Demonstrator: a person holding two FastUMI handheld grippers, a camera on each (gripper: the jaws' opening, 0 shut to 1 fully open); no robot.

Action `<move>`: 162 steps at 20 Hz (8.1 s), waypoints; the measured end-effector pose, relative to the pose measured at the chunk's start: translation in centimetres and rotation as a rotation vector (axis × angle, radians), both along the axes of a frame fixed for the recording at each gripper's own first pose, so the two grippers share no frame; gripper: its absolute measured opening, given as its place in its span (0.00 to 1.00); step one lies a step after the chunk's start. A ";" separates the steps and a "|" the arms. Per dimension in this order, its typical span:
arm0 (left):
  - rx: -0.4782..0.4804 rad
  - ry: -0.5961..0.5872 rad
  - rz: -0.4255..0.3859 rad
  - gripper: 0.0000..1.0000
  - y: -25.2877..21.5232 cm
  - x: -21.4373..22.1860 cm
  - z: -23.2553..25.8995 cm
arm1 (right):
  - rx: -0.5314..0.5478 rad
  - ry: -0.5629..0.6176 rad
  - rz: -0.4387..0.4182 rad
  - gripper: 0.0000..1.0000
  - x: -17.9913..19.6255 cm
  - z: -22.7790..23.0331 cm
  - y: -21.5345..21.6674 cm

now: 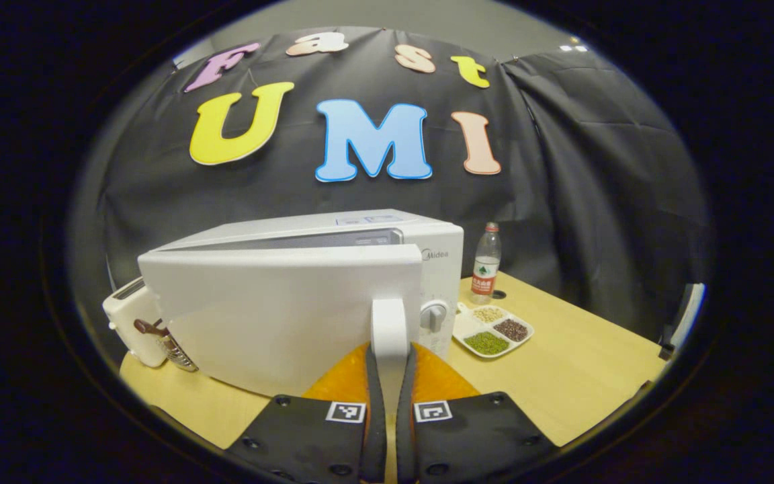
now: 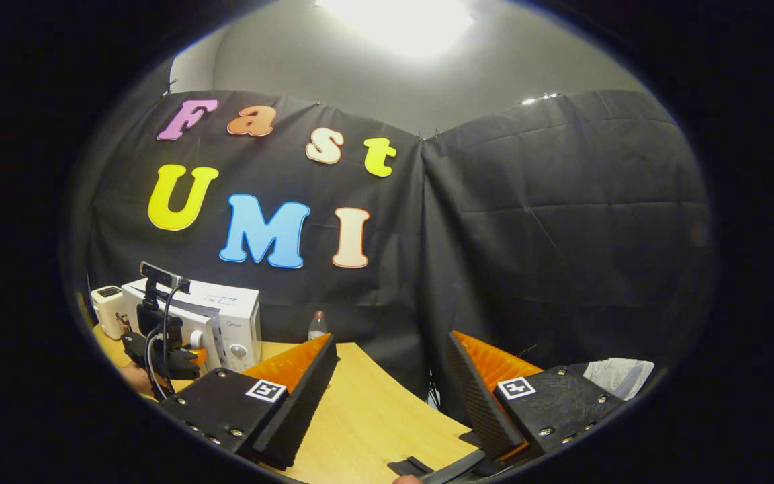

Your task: Open the microwave oven with the left hand, put the food in, and close the microwave oven.

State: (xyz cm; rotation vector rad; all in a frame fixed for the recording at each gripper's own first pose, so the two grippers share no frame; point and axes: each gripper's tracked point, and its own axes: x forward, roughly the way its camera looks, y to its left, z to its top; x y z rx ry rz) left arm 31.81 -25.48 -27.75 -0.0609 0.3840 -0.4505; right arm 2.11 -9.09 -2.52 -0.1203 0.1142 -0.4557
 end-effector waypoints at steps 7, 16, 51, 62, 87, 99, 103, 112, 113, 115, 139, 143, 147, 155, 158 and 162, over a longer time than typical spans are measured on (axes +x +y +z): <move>0.004 0.033 0.041 0.12 4.4 -5.2 0.5 | 0.045 -0.023 0.162 0.98 0.6 -0.2 1.5; 0.070 0.061 0.199 0.14 12.5 -11.3 0.5 | 0.111 -0.046 0.378 0.98 0.2 -0.3 4.4; 0.078 0.015 0.203 0.55 35.2 -18.4 0.3 | 0.175 0.051 0.463 0.98 3.1 -3.0 22.0; -0.021 -0.182 0.375 0.94 37.2 -23.7 14.2 | 0.349 0.402 0.546 0.99 4.0 -13.5 19.3; -0.019 -0.278 0.529 1.00 32.2 -28.0 21.9 | 0.960 0.986 0.620 0.75 -1.7 -28.4 20.5; -0.039 -0.283 0.574 1.00 34.0 -26.6 21.6 | 0.992 0.857 0.710 0.43 0.6 -22.8 22.4; -0.071 -0.284 0.569 0.99 35.0 -23.9 21.4 | 0.994 0.775 0.726 0.43 3.6 -20.0 23.9; -0.047 -0.316 0.574 0.97 40.2 -18.9 21.3 | 1.003 0.553 0.691 0.43 12.9 -16.8 29.1; -0.047 -0.314 0.580 0.94 40.9 -18.5 21.0 | 1.007 0.538 0.683 0.43 13.7 -16.9 29.7; -0.047 -0.309 0.592 0.94 42.2 -17.8 20.5 | 1.022 0.497 0.672 0.43 15.8 -17.0 30.9; 0.089 -0.148 0.668 0.99 51.9 -10.4 11.1 | 1.062 0.184 0.494 0.42 37.0 -25.9 39.0; 0.132 -0.128 0.678 0.99 52.6 -10.1 10.1 | 1.050 0.154 0.480 0.42 39.4 -27.8 39.4; 0.148 -0.108 0.677 1.00 52.4 -10.1 9.2 | 1.015 0.139 0.464 0.42 41.5 -28.8 38.8; 0.157 -0.114 0.658 1.00 51.8 -10.2 9.0 | 0.701 0.222 0.385 0.57 41.9 -30.8 36.5; 0.153 -0.128 0.660 1.00 51.7 -10.5 9.3 | 0.542 0.272 0.343 0.66 42.0 -31.3 34.6; 0.139 -0.123 0.654 0.98 51.8 -10.8 9.1 | 0.448 0.271 0.390 0.98 41.4 -29.6 34.2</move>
